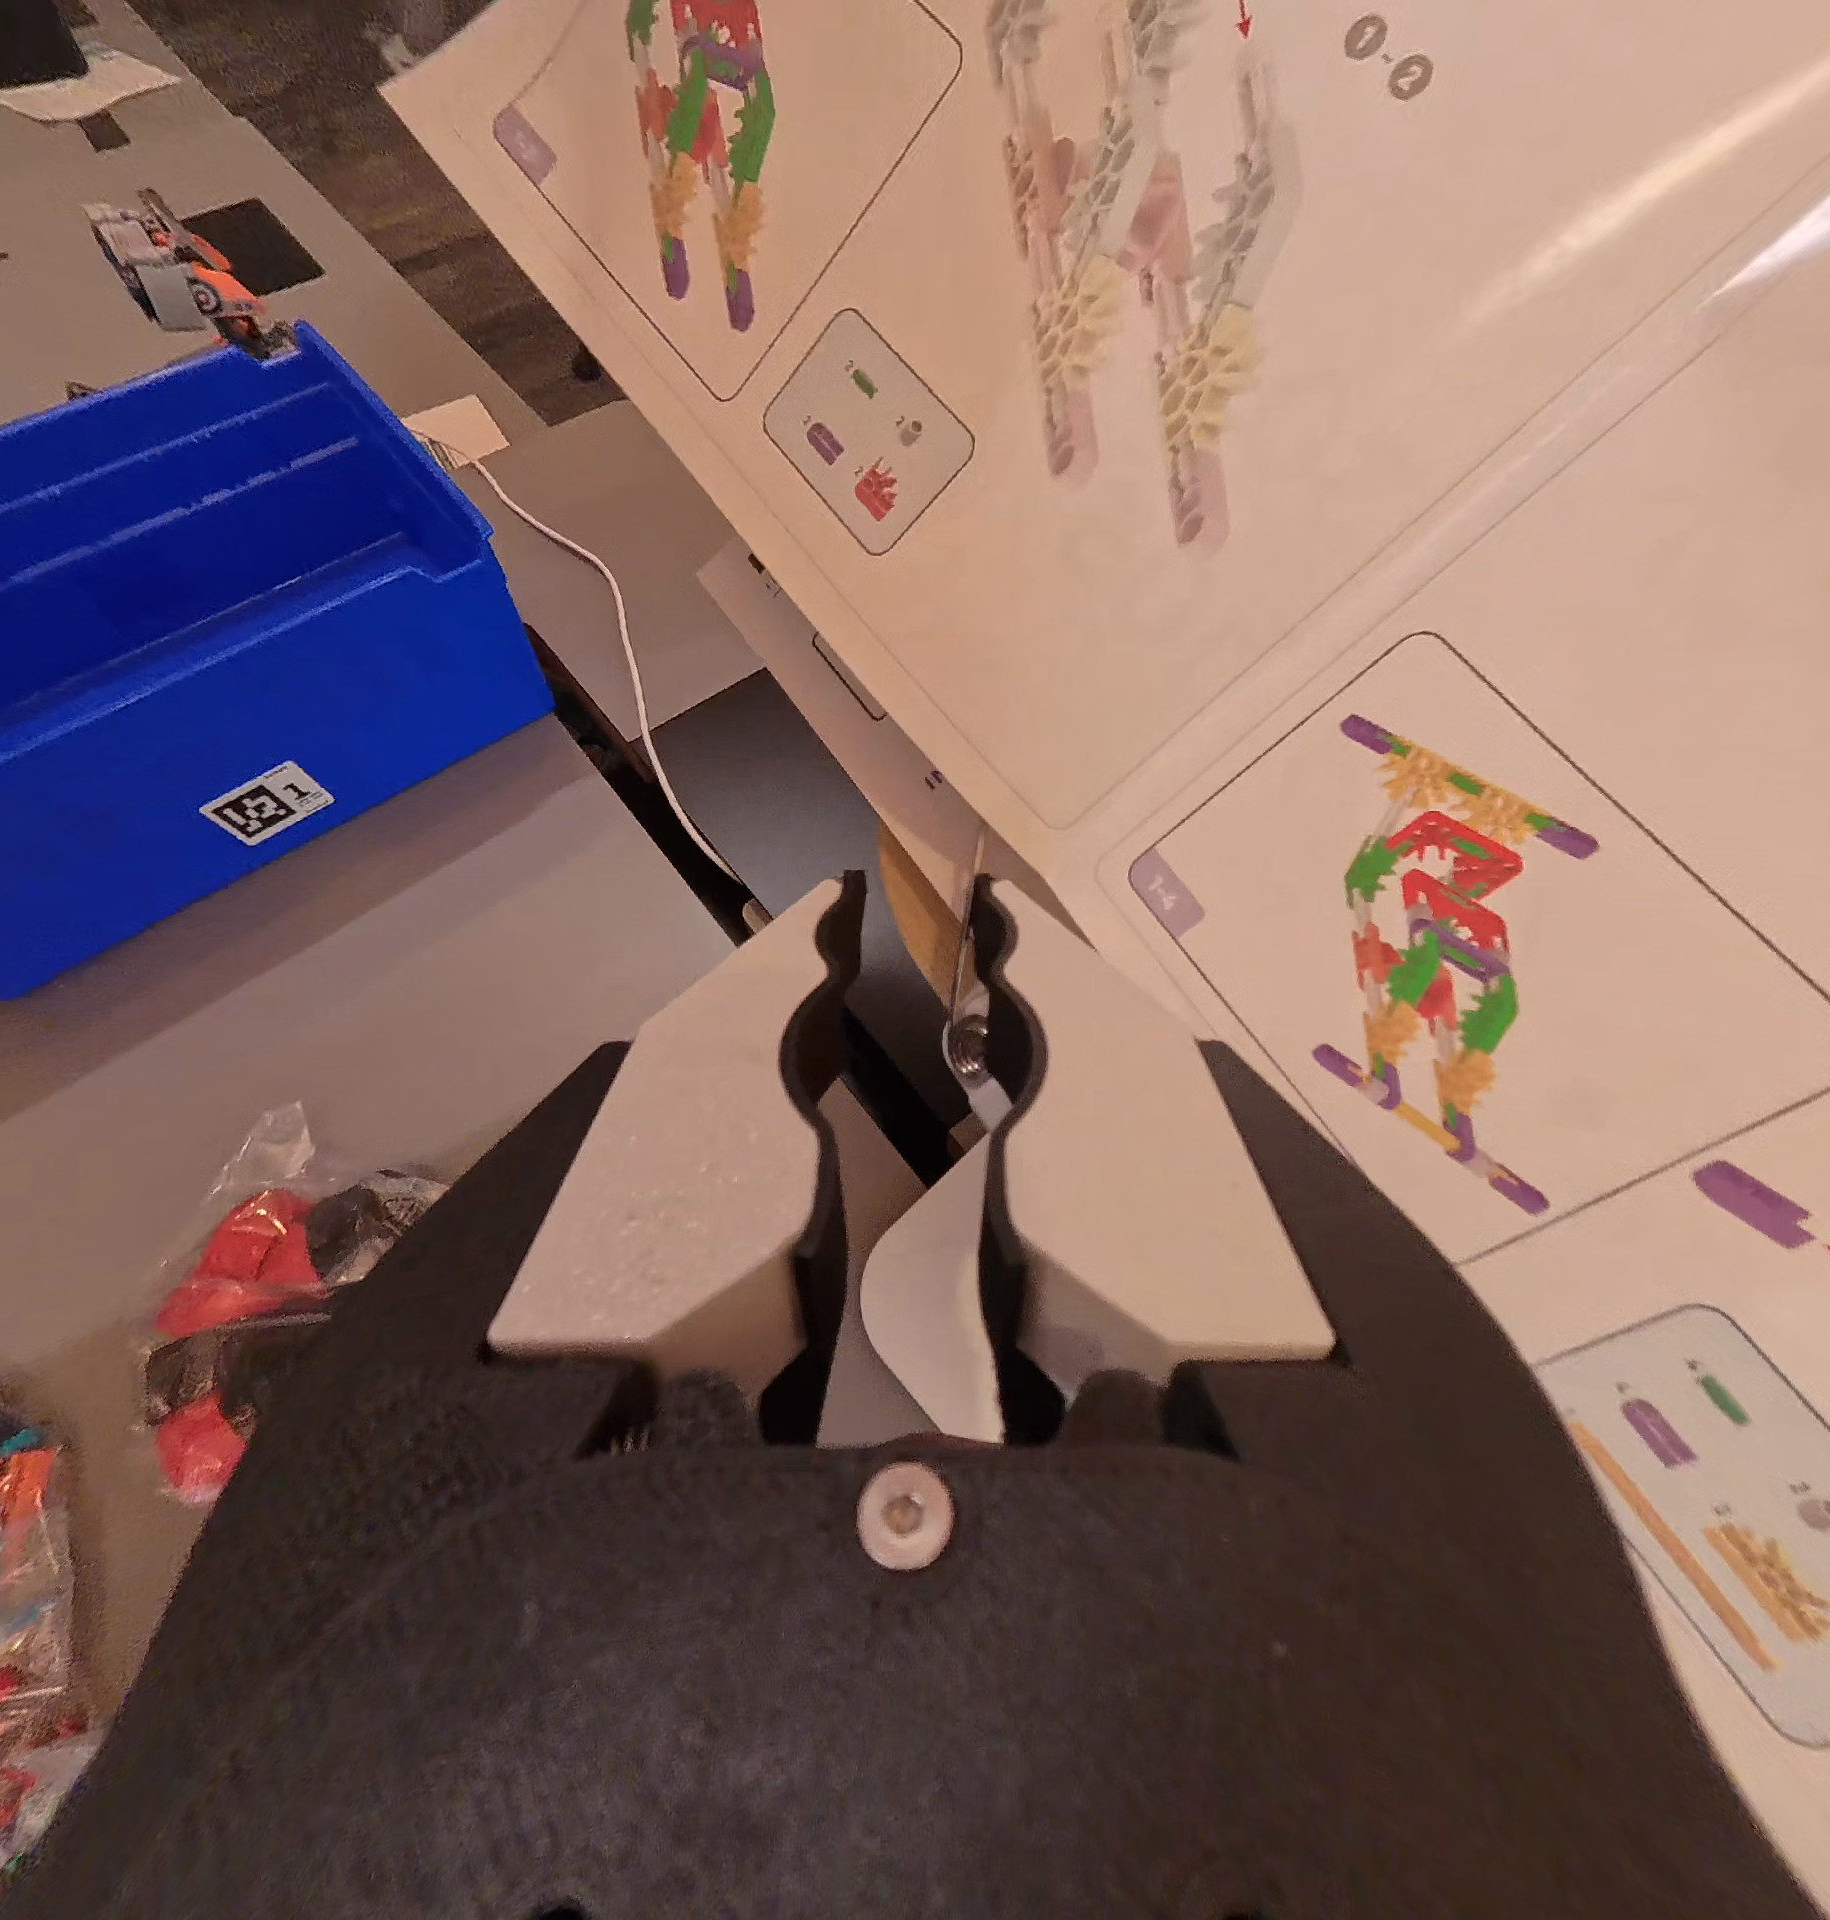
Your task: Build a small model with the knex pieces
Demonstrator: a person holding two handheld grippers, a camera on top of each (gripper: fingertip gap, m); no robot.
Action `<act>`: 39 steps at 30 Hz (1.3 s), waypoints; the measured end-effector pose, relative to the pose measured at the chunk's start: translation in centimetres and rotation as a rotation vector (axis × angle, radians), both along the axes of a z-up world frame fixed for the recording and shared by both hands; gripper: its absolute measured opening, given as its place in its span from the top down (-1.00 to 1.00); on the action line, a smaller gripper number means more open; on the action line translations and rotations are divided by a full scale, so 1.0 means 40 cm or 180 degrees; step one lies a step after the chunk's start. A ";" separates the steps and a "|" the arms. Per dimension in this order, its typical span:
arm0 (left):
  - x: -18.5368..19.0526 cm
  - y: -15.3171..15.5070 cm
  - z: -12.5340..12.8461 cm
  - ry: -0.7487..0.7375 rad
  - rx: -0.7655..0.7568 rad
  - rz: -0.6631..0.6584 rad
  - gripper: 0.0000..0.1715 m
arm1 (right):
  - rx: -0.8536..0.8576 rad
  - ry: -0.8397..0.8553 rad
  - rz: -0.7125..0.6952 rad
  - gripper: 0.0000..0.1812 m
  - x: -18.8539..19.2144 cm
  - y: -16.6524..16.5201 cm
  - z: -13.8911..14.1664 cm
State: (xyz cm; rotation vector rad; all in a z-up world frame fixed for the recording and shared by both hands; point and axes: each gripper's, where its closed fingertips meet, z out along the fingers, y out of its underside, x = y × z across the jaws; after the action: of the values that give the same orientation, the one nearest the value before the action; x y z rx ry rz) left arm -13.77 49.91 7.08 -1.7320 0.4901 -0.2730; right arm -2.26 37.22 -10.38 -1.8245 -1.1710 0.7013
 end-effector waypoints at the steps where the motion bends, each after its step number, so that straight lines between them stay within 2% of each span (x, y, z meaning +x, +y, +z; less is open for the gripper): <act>1: -0.001 -0.001 -0.002 -0.0010 0.0006 -0.0007 1.00 | 0.0049 -0.0030 -0.0021 0.91 0.000 0.007 -0.001; 2: -0.002 -0.001 -0.006 -0.0018 0.0006 -0.0008 1.00 | 0.0103 -0.0058 -0.0002 1.00 0.001 0.011 -0.001; 5: -0.010 0.007 -0.028 0.0041 -0.0003 0.0033 1.00 | 0.0191 -0.0059 0.0183 1.00 0.002 0.004 0.002; 10: -0.019 0.022 -0.050 -0.0038 -0.0014 0.0061 1.00 | 0.0785 -0.0607 0.0533 1.00 0.000 -0.014 -0.018; 15: -0.029 0.035 -0.075 -0.0038 -0.0001 0.0153 1.00 | 0.1294 -0.0720 0.0722 1.00 0.005 -0.024 -0.017; 22: -0.041 0.013 -0.087 -0.0180 0.0053 0.0169 1.00 | 0.1154 -0.0128 0.0469 1.00 0.014 -0.027 0.000; 30: -0.050 -0.044 -0.085 -0.0308 0.0043 0.0081 1.00 | 0.0647 0.0480 0.0036 1.00 0.024 -0.010 0.021; 36: -0.066 -0.069 -0.118 -0.0336 -0.0067 0.0103 1.00 | 0.0598 0.0565 -0.0274 1.00 0.028 0.003 0.023; 39: -0.070 -0.072 -0.114 -0.0353 -0.0045 0.0107 0.93 | 0.0726 0.0380 -0.0316 1.00 0.023 0.001 0.018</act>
State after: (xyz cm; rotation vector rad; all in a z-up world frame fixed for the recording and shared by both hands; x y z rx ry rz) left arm -16.56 47.02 2.52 -1.7269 0.3788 -0.3470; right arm -1.33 37.26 -9.64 -1.6158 -1.0306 0.5861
